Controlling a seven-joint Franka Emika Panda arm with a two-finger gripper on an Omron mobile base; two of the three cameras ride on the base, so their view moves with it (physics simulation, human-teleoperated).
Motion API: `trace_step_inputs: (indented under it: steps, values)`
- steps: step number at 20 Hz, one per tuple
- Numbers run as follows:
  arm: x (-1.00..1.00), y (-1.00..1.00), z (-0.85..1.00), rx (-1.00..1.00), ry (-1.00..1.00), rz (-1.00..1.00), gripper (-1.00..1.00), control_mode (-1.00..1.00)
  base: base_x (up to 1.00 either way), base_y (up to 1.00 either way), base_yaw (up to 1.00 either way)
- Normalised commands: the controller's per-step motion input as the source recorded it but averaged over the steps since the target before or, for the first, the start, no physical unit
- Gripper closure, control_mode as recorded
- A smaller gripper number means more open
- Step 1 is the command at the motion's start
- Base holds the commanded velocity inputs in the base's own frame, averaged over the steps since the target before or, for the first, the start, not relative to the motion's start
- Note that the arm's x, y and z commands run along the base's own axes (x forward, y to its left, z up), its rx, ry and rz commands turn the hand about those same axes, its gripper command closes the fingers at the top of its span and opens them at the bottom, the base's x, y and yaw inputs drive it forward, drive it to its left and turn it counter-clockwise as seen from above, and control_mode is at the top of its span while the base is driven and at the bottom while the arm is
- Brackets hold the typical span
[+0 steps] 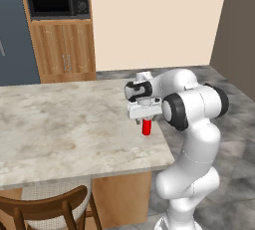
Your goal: Four empty soda cans are scattered around the kitchen. Gather all the cans and cluster them next to the stove for recycling.
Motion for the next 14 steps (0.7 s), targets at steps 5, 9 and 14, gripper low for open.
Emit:
trace_step_inputs:
  steps: [5,9,14]
  values:
    - [0.0,0.0,-0.02,0.01,0.01,0.0,-1.0,-1.0,0.0,0.0,0.0]
    - [0.0,0.0,0.0,0.01,0.0,0.0,-1.0,-1.0,0.0,0.0,0.0]
    - [-0.02,0.0,-0.04,0.01,0.02,0.0,1.0,-1.0,0.0,0.0,0.0]
